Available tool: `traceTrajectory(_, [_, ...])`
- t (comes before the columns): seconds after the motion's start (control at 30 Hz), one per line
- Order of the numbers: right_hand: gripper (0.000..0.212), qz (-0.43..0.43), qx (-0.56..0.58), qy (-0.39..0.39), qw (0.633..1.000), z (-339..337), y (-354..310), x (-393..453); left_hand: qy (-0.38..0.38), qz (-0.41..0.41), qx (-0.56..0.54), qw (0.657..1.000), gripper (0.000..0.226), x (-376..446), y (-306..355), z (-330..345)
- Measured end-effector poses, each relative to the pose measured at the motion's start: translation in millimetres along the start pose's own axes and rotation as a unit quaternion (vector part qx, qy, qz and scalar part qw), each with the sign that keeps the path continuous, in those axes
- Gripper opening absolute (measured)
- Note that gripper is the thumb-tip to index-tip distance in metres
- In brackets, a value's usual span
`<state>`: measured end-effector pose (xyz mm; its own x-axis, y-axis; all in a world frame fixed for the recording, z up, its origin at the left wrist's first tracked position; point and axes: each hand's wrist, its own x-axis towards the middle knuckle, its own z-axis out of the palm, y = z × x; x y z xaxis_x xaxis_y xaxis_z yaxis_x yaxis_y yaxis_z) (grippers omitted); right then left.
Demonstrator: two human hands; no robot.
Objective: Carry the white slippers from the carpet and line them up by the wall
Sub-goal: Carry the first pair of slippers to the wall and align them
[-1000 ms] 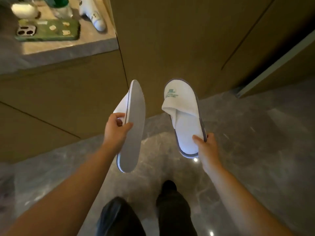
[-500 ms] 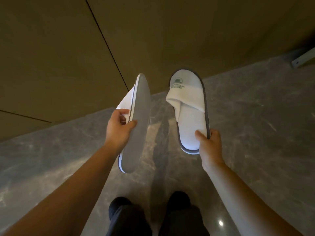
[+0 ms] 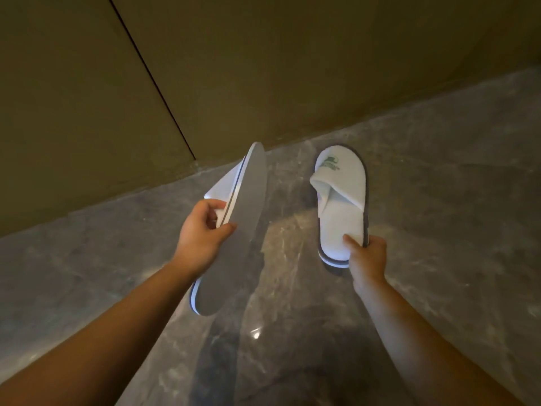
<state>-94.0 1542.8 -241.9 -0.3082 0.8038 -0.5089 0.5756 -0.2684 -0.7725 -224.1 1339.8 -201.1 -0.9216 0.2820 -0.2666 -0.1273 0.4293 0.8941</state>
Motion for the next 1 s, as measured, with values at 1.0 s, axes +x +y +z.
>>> traceTrajectory(1.0, [0.017, -0.099, 0.077, -0.298, 0.946, 62.2, -68.6, -64.0, -0.082, -0.171, -0.079, 0.979, 0.061, -36.2, -17.2, -20.9])
